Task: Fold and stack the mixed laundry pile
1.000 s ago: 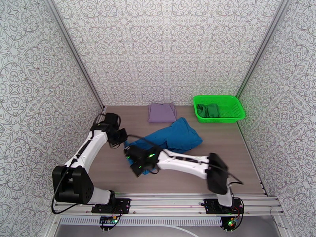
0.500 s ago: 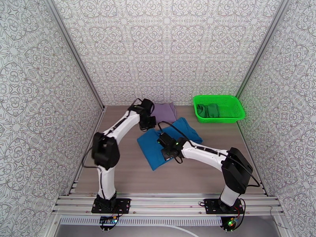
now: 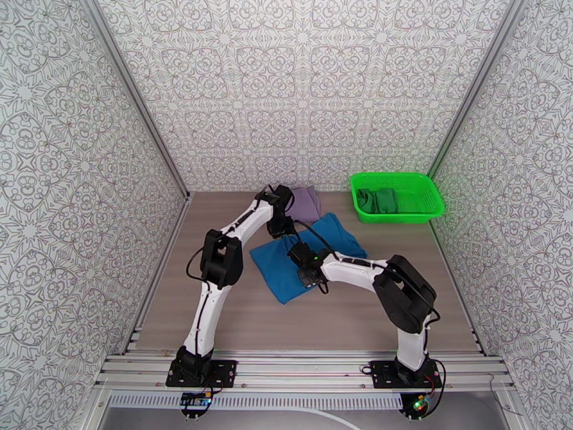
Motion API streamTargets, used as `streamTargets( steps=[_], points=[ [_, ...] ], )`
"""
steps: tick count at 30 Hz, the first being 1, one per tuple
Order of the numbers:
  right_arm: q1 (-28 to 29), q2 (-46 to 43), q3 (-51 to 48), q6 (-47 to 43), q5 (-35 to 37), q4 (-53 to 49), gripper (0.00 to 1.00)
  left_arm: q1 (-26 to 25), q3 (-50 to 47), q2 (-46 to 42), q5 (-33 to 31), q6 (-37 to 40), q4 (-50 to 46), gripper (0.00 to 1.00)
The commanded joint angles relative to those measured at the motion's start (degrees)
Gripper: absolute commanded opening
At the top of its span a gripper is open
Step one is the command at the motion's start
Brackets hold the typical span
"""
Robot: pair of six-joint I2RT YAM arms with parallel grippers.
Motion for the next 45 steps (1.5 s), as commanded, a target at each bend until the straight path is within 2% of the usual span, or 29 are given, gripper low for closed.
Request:
streamTargets(
  steps=[1,3,6,8,10,11,12,14,15,16,17,20,25,35,41,45],
  points=[
    [-0.3,-5.3,-0.9,1.8,4.6,-2.8,0.35,-0.4,2.5,-2.6,2.3,1.3,2.6,0.73],
    [-0.4,-8.6,-1.5,1.8,6.4,-4.5,0.41,-0.4,2.5,-4.8,2.2,2.2,3.1,0.82],
    [-0.5,-13.2,-1.8,1.2,8.2,-6.9,0.44,-0.8,1.3,-9.1,0.3,3.8,3.3,0.92],
    [-0.6,-14.7,-1.2,0.2,6.2,-6.8,0.42,-0.8,-1.4,-13.3,-2.4,4.7,3.6,0.94],
    [-0.6,-14.2,-0.3,-0.6,2.0,-5.2,0.33,-0.8,-5.3,-16.6,-5.3,5.1,3.7,0.93],
    [-0.6,-13.1,0.4,-1.0,-0.8,-4.0,0.27,-0.7,-8.8,-18.2,-6.5,4.9,3.8,0.87],
    [-0.6,-11.8,1.0,-1.0,-3.2,-2.9,0.21,-0.5,-11.6,-19.6,-7.1,4.6,4.3,0.75],
    [-0.6,-7.9,2.9,-0.7,-8.3,-0.5,0.07,-0.1,-19.2,-22.4,-6.9,3.4,7.1,0.35],
    [-0.6,-6.1,3.7,-0.3,-9.9,0.5,0.03,0.1,-22.7,-23.5,-6.5,2.7,8.6,0.2],
    [-0.7,-3.9,4.5,0.2,-11.7,1.6,0.0,0.3,-26.3,-24.2,-5.6,1.8,10.2,0.07],
    [-0.6,-1.7,5.6,0.5,-13.3,2.4,0.0,0.5,-29.2,-24.6,-4.6,0.9,11.9,0.0],
    [-0.8,4.4,9.1,0.8,-14.7,4.3,0.0,0.3,-37.2,-24.5,-3.3,-1.3,16.4,0.0],
    [-4.0,10.3,13.7,1.1,-10.4,4.6,0.0,-1.2,-43.7,-21.7,-4.0,-4.3,20.1,0.0],
    [-12.0,5.3,4.6,0.1,-6.2,5.2,0.0,-2.7,-48.1,-21.4,-9.4,-4.6,20.0,0.0],
    [-12.1,2.2,-1.1,0.3,-11.0,7.3,0.0,-3.0,-46.5,-25.1,-10.9,-2.8,18.3,0.0],
    [-11.8,-3.2,-3.5,-1.1,-13.7,8.3,0.0,-3.7,-44.3,-29.9,-13.7,-2.3,14.2,0.21]
  ],
)
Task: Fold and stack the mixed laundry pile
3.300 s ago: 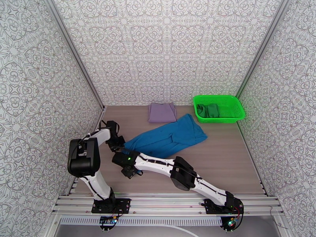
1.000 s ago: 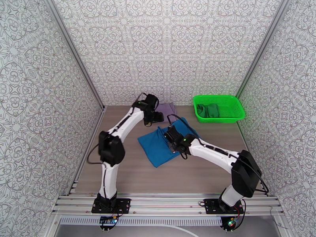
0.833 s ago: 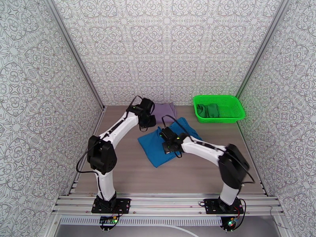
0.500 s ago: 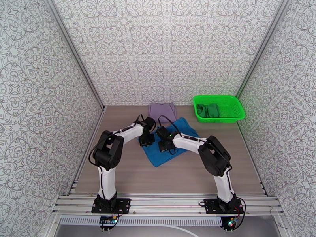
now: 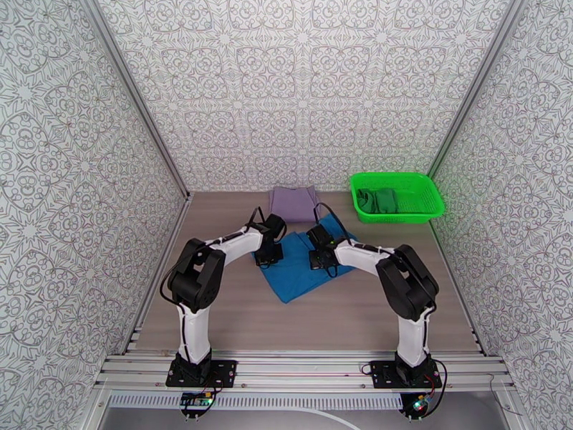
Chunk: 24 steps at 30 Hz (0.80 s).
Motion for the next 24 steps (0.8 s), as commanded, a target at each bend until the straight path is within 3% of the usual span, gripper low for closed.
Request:
streamTargets(
  steps=[1,5,10,16,24],
  points=[
    [0.4,-5.4,-2.1,-1.9,-2.7,-1.3,0.0,-0.7,1.6,-6.3,-4.0,1.0,-5.2,0.25],
    [0.7,-8.5,-2.9,-4.0,-1.8,-3.0,0.0,0.3,0.6,-7.9,-5.5,0.5,-6.9,0.29],
    [0.6,-5.0,-3.4,-4.9,-0.7,-3.0,0.0,3.9,-2.3,-2.5,0.3,0.3,-0.6,0.21],
    [1.7,-1.7,-6.3,-2.8,-2.4,-0.8,0.0,6.3,1.5,5.9,2.3,1.0,2.1,0.17],
    [13.8,1.0,-6.5,6.7,-4.4,-2.7,0.0,10.6,14.9,14.8,2.4,5.8,-2.2,0.16]
  ],
)
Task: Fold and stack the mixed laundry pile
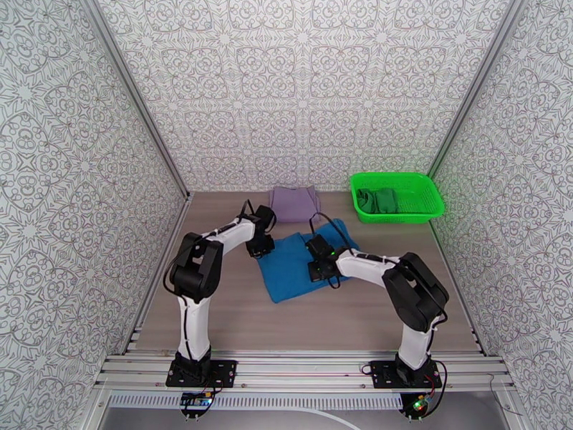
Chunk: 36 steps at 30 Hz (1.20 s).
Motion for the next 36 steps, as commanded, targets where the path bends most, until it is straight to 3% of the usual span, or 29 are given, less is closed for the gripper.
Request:
streamTargets(
  steps=[1,6,9,12,14,19,22,25,31,36],
  points=[
    [7.7,4.2,-1.0,8.1,-4.5,-3.9,0.0,2.7,5.7,7.0,0.8,4.3,-1.8,0.16],
    [14.2,5.9,2.3,15.6,-8.0,-2.5,0.0,4.2,15.8,12.0,4.1,10.2,-3.8,0.15],
    [13.7,5.1,7.0,12.9,-3.7,-6.6,0.0,3.8,18.9,12.0,5.8,12.1,-3.5,0.13],
    [11.6,3.3,13.3,7.2,1.0,-12.9,0.0,3.0,17.6,6.0,3.6,12.3,-2.5,0.13],
    [9.3,1.7,16.0,3.1,1.7,-14.4,0.0,2.6,15.1,-0.9,0.5,11.5,-2.0,0.19],
    [2.0,2.7,23.5,-10.4,-3.9,-17.0,0.0,2.1,7.0,-17.0,-6.5,7.1,-7.7,0.3],
    [-2.5,7.6,28.6,-16.1,-8.6,-16.5,0.0,0.7,-2.9,-23.9,-6.9,2.9,-9.6,0.3],
    [-5.3,14.4,35.0,-19.2,-9.4,-18.2,0.0,-1.2,-16.6,-28.5,-4.5,-2.3,-5.2,0.26],
    [-6.9,21.5,37.8,-19.0,-9.9,-16.6,0.0,-2.4,-39.2,-30.1,1.4,-13.0,13.0,0.19],
    [-7.1,21.7,31.5,-15.0,-7.4,-12.4,0.0,-1.3,-39.4,-24.5,1.3,-13.6,16.4,0.18]
  ],
)
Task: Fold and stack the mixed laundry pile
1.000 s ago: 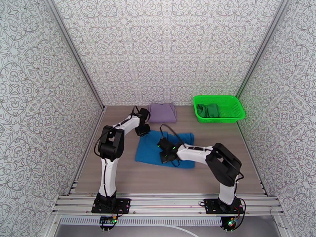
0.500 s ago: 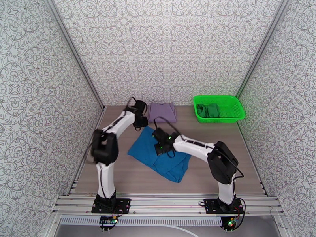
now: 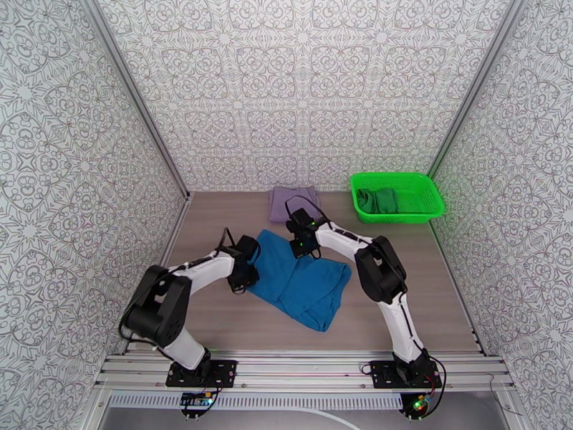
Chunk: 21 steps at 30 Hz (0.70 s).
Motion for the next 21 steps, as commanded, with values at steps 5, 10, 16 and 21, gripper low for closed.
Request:
streamTargets(
  steps=[5,10,16,21],
  points=[
    [0.0,-4.6,-15.7,11.5,1.1,8.4,0.0,3.9,9.0,12.7,1.3,3.7,0.2,0.17],
    [0.6,-10.2,-29.6,28.1,2.7,18.2,0.0,7.3,22.4,21.9,2.3,12.4,-3.8,0.13],
    [2.8,-15.9,-41.5,44.7,5.9,29.7,0.0,8.4,37.3,30.0,1.4,19.3,-8.6,0.12],
    [3.9,-18.7,-42.8,49.5,12.8,28.1,0.0,8.1,42.6,32.1,2.6,22.2,-8.3,0.13]
  ],
)
